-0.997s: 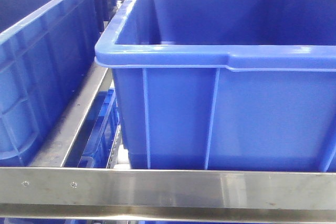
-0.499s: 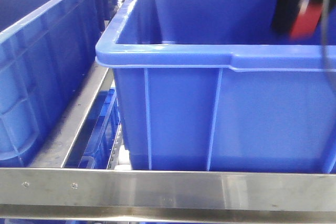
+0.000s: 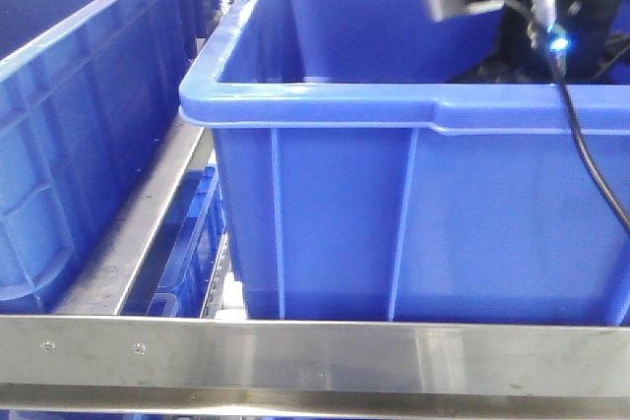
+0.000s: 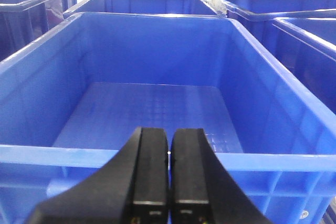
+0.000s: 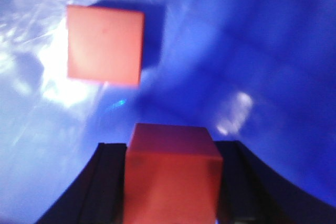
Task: Pick red cube and place on left shelf
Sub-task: 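Lower the held red cube into the blue crate with the right gripper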
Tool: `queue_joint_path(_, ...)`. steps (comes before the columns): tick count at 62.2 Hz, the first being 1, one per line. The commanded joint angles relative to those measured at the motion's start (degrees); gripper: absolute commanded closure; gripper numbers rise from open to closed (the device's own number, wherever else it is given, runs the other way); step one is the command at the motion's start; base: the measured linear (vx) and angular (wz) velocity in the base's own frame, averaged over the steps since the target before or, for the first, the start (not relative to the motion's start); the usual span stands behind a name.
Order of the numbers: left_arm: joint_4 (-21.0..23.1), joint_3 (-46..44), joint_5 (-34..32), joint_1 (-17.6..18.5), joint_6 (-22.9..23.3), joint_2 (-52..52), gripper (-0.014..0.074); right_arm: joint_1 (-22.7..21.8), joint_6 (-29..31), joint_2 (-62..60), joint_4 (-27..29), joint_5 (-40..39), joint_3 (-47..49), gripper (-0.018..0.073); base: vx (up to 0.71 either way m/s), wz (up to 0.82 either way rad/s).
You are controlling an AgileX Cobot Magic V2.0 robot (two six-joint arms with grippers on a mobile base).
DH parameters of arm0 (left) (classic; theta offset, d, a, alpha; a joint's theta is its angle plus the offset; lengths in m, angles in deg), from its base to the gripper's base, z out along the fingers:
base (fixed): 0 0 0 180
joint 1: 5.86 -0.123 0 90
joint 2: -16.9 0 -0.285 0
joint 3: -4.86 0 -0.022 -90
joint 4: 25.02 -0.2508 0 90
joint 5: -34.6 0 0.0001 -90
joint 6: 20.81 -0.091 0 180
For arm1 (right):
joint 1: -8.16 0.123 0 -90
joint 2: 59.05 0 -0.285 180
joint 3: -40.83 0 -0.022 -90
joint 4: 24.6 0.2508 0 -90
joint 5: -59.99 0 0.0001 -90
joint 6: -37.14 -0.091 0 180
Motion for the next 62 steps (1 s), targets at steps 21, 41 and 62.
queue_joint_path(21,0.36,1.36,-4.8,0.25,0.32,-0.72,0.0475,-0.13,0.55,0.41,-0.49,-1.47,1.95,0.033,0.0,0.0)
queue_joint_path(41,0.36,1.36,-4.8,0.25,0.32,-0.72,0.0475,-0.13,0.55,-0.66,-0.37,-0.42,2.42,0.0016,0.0,0.0)
queue_joint_path(62,0.36,1.36,-4.8,0.25,0.32,-0.72,0.0474,-0.13,0.55,-9.83,-0.37,-3.64,2.42,0.0023,0.0,0.0)
